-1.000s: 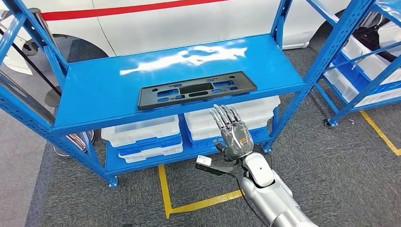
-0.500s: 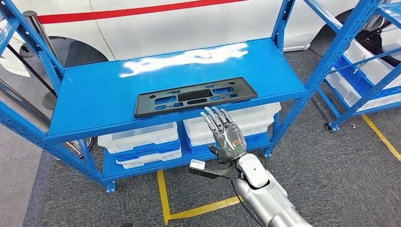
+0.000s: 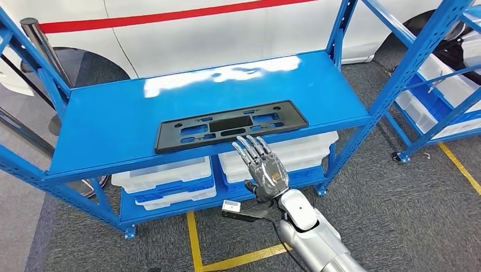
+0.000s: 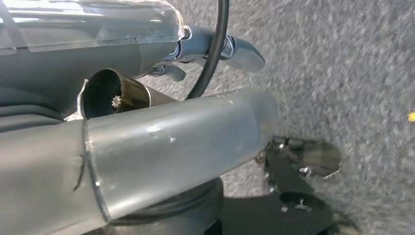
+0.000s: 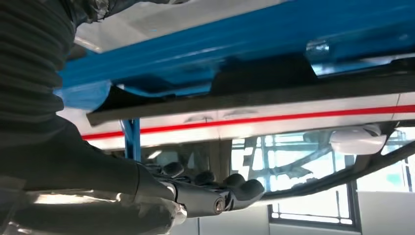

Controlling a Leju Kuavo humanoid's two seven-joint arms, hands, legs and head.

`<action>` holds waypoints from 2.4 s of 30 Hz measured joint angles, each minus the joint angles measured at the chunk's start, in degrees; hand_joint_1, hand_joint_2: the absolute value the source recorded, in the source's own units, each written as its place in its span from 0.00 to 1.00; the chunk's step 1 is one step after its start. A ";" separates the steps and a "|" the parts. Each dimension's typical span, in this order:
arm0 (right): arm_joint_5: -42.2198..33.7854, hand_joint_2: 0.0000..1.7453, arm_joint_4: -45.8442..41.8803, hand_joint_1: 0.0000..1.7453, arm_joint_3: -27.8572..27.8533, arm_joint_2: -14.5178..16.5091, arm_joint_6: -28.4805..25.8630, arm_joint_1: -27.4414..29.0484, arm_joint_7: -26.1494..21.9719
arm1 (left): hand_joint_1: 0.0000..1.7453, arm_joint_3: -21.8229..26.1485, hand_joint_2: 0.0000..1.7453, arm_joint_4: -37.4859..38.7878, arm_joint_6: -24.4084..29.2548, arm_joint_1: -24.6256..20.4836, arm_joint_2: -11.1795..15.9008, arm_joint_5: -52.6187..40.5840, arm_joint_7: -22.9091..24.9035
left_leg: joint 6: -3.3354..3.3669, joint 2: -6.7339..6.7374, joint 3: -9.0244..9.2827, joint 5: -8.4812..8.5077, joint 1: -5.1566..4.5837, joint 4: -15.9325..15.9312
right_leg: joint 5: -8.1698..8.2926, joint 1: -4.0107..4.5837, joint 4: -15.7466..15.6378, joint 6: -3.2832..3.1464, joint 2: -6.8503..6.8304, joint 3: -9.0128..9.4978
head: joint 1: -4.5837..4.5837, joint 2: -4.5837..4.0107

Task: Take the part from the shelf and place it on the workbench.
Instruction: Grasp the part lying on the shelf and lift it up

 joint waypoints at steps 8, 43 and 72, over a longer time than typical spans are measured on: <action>-0.36 1.00 -0.16 0.00 1.86 1.08 1.20 0.10 -0.52 | 0.00 0.00 0.00 0.00 -0.01 0.04 -0.03 0.17 -0.32 | -1.06 0.18 -9.96 -4.20 0.29 16.27 | -1.85 0.14 -0.93 -1.95 -0.09 3.14 | -0.16 0.00; -2.17 1.00 -0.44 0.00 5.62 1.57 1.29 -1.03 -0.54 | 0.00 0.00 0.00 0.00 0.14 0.13 -0.23 0.52 -0.08 | -0.34 0.20 -4.69 4.78 -0.14 1.91 | -1.99 0.65 -2.09 -1.33 0.11 4.85 | -0.14 0.00; -2.57 1.00 0.02 0.00 7.52 1.41 2.51 -1.35 -0.89 | 0.00 0.00 0.00 0.00 -0.11 0.08 -0.25 0.78 -1.35 | -0.39 0.23 -7.07 2.44 -0.05 7.33 | -1.39 0.84 -1.69 -2.17 0.12 3.92 | -0.20 0.00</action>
